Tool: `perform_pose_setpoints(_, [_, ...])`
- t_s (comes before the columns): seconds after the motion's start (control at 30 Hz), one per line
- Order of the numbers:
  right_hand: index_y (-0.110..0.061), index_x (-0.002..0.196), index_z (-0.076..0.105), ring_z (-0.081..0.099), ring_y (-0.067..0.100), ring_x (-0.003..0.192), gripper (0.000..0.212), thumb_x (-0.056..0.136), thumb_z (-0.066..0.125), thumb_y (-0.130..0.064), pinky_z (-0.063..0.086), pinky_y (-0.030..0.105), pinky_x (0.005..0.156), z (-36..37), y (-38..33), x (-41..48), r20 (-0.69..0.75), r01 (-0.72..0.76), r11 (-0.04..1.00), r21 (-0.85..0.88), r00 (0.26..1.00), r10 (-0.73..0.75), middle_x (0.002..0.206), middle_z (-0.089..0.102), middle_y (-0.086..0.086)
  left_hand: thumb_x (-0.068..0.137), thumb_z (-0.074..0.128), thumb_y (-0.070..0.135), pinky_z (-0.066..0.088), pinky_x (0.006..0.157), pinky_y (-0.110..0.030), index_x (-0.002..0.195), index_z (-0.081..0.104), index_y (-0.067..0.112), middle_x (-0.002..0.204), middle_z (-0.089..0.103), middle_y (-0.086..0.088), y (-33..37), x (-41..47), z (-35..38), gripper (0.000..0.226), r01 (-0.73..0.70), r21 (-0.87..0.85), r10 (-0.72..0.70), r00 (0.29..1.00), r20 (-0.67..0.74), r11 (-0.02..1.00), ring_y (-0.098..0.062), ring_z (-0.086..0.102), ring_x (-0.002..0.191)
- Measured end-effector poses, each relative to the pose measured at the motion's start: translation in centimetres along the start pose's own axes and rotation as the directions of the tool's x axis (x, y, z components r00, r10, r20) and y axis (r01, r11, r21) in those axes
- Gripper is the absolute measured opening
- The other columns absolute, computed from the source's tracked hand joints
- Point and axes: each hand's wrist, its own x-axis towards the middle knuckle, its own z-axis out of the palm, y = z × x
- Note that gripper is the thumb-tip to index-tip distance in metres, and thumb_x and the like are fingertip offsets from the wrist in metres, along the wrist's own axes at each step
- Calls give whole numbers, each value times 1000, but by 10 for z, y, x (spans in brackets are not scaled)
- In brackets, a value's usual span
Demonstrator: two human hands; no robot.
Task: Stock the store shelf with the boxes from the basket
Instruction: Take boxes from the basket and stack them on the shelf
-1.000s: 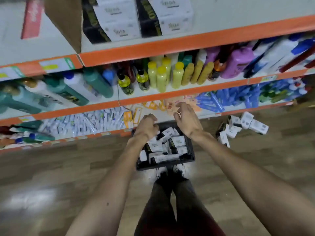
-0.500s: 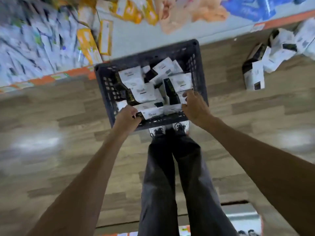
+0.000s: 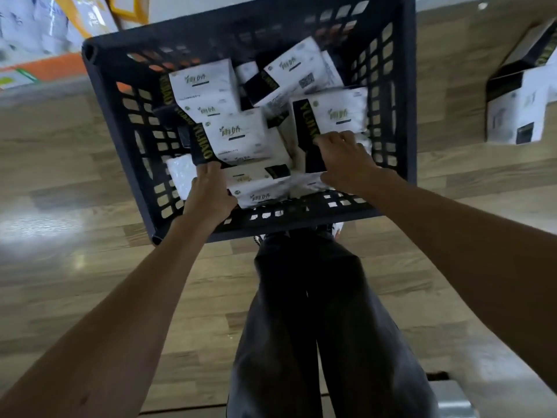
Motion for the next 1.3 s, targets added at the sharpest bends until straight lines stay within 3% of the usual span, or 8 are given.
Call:
perform_pose_setpoints(0.1, [-4, 137, 36, 29, 37, 134, 69, 80, 73, -18, 37, 49, 101, 16, -2, 15, 66, 21, 997, -72, 998, -16, 141, 40, 15, 81, 72, 11, 44, 92, -43, 133, 39, 6, 133, 34, -15, -10, 4, 11, 61, -66, 33, 68, 996, -64, 997, -35, 42, 117])
perform_pose_setpoints(0.23, [-4, 130, 41, 37, 37, 127, 73, 72, 80, -27, 39, 46, 97, 32, -5, 21, -59, 30, 947, -320, 997, -51, 133, 42, 18, 75, 79, 12, 46, 89, -39, 127, 42, 7, 128, 32, -13, -12, 7, 16, 64, -113, 89, 122, 988, -95, 990, -32, 44, 112])
perform_pose_setpoints(0.5, [-10, 111, 60, 60, 26, 102, 29, 82, 62, -16, 50, 35, 87, 40, -10, 26, -220, 38, 879, -475, 962, -161, 107, 63, 8, 74, 78, 22, 46, 83, -40, 124, 43, 13, 121, 43, -8, -4, -1, 7, 62, -119, 131, 128, 989, -68, 984, -28, 47, 113])
perform_pose_setpoints(0.6, [-12, 92, 66, 67, 24, 83, 20, 72, 70, -15, 53, 33, 76, 31, -14, 16, -317, 29, 895, -444, 930, -187, 89, 68, 5, 74, 77, 29, 44, 79, -38, 125, 42, 14, 121, 43, -7, 2, -9, 0, 64, -101, 146, 112, 991, -68, 984, -27, 47, 113])
perform_pose_setpoints(0.73, [-7, 105, 60, 63, 30, 97, 31, 78, 70, -19, 50, 38, 87, 4, -12, -19, -336, 56, 934, -354, 924, -182, 102, 65, 12, 74, 76, 34, 49, 81, -42, 124, 45, 11, 117, 46, -8, 17, -33, -16, 63, -60, 135, 73, 993, -93, 989, -29, 49, 110])
perform_pose_setpoints(0.87, [-8, 122, 47, 55, 27, 110, 60, 77, 76, -36, 42, 36, 95, -41, -12, -73, -292, -8, 986, -166, 956, -41, 118, 55, 9, 71, 76, 36, 54, 78, -46, 116, 49, 13, 108, 52, -7, 31, -79, -55, 57, -56, 96, 65, 993, -95, 994, -31, 56, 97])
perform_pose_setpoints(1.13, [-14, 119, 48, 53, 26, 108, 50, 79, 69, -32, 41, 35, 89, -205, -72, -218, -355, -62, 998, -15, 933, 53, 114, 52, 4, 72, 74, 39, 48, 85, -39, 105, 53, 8, 105, 56, -10, 56, -224, -221, 50, -31, 119, 39, 997, -67, 992, -30, 54, 102])
perform_pose_setpoints(1.3, [-13, 128, 41, 47, 29, 118, 51, 88, 59, -38, 36, 38, 96, -331, -128, -313, -393, -2, 995, -104, 919, -39, 125, 46, 7, 77, 73, 47, 51, 93, -40, 136, 42, 10, 128, 53, -10, 91, -333, -338, 76, -26, 42, 30, 994, -105, 999, -26, 57, 114])
